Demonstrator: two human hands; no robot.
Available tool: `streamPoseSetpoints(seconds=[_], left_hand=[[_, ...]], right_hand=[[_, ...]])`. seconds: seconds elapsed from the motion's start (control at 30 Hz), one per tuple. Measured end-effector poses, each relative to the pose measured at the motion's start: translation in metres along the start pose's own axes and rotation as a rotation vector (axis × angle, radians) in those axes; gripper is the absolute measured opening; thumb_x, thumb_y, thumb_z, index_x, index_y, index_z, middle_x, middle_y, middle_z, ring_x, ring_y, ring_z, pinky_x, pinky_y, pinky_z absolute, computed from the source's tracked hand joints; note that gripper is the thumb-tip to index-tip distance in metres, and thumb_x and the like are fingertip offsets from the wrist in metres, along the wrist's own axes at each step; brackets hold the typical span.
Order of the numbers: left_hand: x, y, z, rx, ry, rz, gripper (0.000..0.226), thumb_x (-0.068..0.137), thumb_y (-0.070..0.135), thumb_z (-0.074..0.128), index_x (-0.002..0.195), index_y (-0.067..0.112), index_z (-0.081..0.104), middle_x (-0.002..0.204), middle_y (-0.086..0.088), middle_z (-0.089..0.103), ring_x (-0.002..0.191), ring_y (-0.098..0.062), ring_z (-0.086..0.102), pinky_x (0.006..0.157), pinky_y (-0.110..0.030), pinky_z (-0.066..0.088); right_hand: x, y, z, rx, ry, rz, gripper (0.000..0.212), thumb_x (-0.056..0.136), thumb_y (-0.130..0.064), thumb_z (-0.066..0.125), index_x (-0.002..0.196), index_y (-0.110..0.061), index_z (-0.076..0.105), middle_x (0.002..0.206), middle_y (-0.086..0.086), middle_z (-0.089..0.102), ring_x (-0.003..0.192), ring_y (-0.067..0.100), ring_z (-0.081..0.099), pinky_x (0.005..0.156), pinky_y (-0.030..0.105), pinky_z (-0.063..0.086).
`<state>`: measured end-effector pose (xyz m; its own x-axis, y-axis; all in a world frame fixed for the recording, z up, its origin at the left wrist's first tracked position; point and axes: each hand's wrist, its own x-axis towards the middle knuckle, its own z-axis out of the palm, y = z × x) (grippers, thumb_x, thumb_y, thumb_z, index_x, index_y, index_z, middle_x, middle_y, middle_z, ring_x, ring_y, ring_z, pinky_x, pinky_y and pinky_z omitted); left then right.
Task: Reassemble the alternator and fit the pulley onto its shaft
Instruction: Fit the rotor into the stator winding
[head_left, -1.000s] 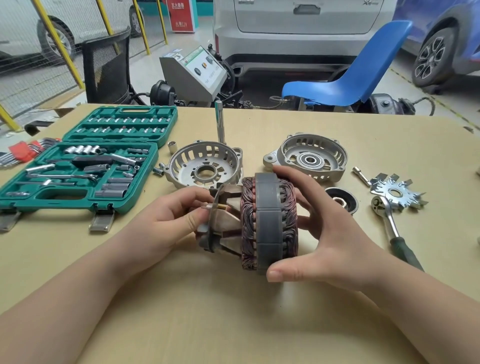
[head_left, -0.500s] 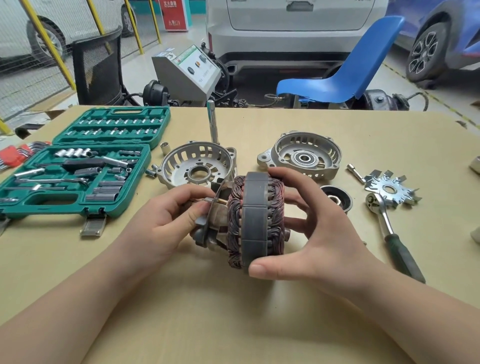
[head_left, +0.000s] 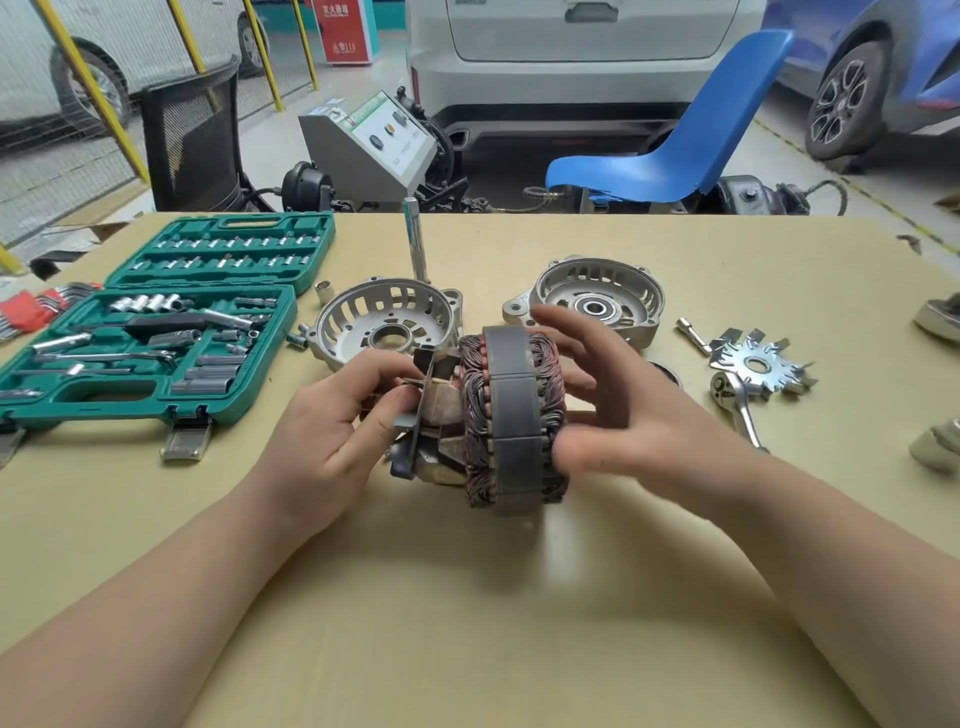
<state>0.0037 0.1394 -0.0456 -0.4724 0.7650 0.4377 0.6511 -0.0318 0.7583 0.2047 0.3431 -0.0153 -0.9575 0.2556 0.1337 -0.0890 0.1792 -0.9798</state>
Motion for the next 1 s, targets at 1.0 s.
streamPoseSetpoints(seconds=[1.0], left_hand=[[-0.006,0.011,0.007,0.156,0.104,0.15,0.018,0.105,0.034,0.05,0.11,0.026,0.066,0.092,0.015,0.07,0.08,-0.005,0.064,0.071,-0.011,0.045]], right_hand=[[0.004,0.001,0.018,-0.915,-0.001,-0.276,0.031,0.089,-0.008,0.063,0.119,-0.009,0.07,0.122,0.008,0.067,0.115,0.032,0.059,0.097,0.044,0.049]])
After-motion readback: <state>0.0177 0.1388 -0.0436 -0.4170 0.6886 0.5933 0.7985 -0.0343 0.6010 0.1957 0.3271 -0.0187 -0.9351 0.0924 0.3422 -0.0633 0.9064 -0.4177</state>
